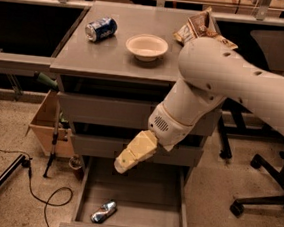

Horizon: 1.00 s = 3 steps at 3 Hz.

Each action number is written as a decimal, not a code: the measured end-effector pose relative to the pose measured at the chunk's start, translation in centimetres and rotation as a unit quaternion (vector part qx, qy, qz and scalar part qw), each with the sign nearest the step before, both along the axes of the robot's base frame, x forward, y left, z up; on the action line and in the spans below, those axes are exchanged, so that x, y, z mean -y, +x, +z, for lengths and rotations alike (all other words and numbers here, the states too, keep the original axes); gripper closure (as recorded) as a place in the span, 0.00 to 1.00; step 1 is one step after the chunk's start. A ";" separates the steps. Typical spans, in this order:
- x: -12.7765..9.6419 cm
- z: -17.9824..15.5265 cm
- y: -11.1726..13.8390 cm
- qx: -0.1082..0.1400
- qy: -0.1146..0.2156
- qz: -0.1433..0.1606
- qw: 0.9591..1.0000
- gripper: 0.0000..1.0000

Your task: Pick redbull can from bottom drawer and place on counter

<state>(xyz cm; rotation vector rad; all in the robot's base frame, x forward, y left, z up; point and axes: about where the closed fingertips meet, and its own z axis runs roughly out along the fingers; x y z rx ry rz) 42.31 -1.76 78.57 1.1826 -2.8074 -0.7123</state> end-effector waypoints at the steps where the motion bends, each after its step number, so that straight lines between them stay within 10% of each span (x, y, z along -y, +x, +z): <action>1: -1.6 -6.7 1.8 -0.099 -0.004 -0.097 0.990 0.00; 2: -4.0 -12.9 3.7 -0.192 0.003 -0.212 0.958 0.00; 3: -4.3 -13.8 3.8 -0.216 -0.005 -0.248 0.945 0.00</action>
Offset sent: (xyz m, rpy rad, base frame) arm 0.0770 0.0736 -0.2076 0.0077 0.6802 -0.8669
